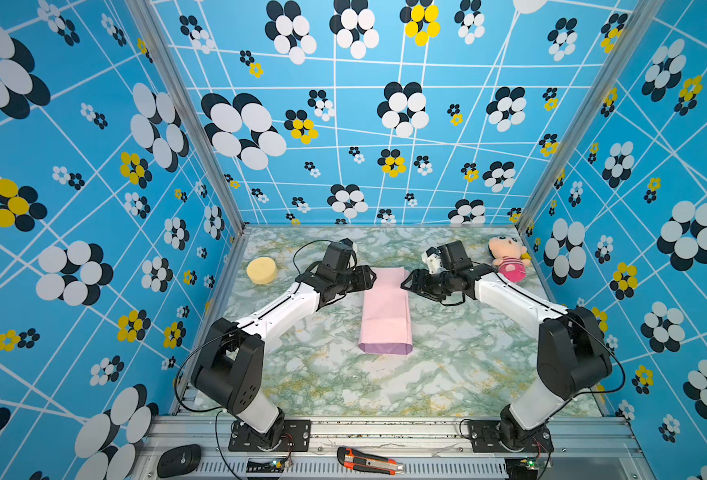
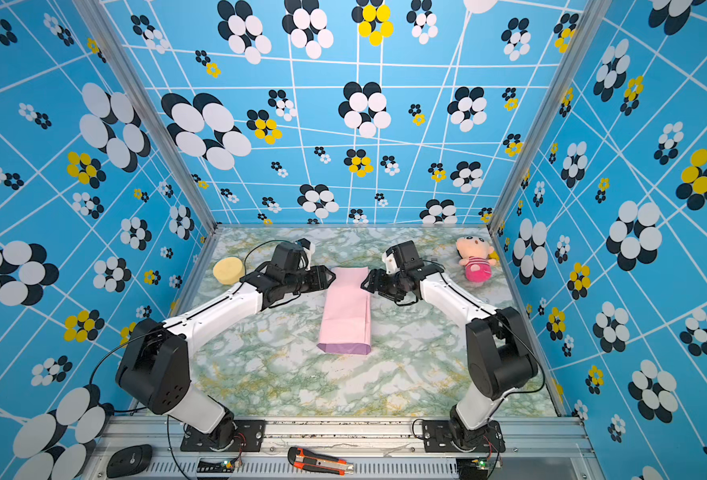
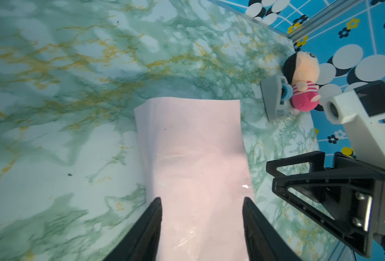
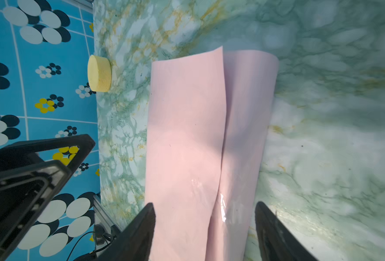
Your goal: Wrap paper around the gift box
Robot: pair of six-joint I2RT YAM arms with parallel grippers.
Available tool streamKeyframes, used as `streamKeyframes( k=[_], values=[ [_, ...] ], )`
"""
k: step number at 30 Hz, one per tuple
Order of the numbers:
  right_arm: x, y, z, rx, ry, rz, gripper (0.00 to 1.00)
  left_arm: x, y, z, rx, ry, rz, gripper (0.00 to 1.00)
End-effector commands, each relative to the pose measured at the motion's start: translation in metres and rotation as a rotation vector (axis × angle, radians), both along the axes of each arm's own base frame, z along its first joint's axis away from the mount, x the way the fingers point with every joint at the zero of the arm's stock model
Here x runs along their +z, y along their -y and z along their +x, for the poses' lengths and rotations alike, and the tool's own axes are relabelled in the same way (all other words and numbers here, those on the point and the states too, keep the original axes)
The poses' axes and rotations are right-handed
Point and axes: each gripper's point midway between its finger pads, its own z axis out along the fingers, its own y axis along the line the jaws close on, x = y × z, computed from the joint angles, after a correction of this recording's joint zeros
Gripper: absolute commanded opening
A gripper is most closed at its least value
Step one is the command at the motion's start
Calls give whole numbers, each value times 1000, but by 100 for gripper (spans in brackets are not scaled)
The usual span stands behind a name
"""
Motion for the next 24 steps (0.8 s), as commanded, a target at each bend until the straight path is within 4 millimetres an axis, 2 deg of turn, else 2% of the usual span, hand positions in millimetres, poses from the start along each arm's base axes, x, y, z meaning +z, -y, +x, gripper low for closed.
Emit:
streamKeyframes(
  k=[1,6,10,16,17,20,21,23,24],
  values=[
    [-15,-2,-9,47,-86,-43,71,-39,2,-15,-5,-110,-5,58],
    [-32,0,-6,39,-138,-83,65,-51,22,-14,-39,-135,-75,56],
    [-41,8,-4,11,-149,-132,45,-56,33,-15,-70,-138,-71,56],
    [-45,18,-3,-14,-152,-163,21,-60,45,-19,-92,-139,-78,55],
    [-45,22,-3,-22,-153,-170,19,-60,46,-20,-96,-137,-78,55],
    [-40,29,-1,-38,-138,-176,24,-53,46,-18,-86,-112,-73,55],
    [-35,31,1,-42,-125,-172,30,-50,45,-17,-81,-101,-71,55],
    [-24,35,1,-43,-109,-164,51,-45,42,-15,-73,-85,-61,55],
    [-17,37,0,-40,-93,-162,57,-43,38,-14,-64,-79,-52,55]
  ],
)
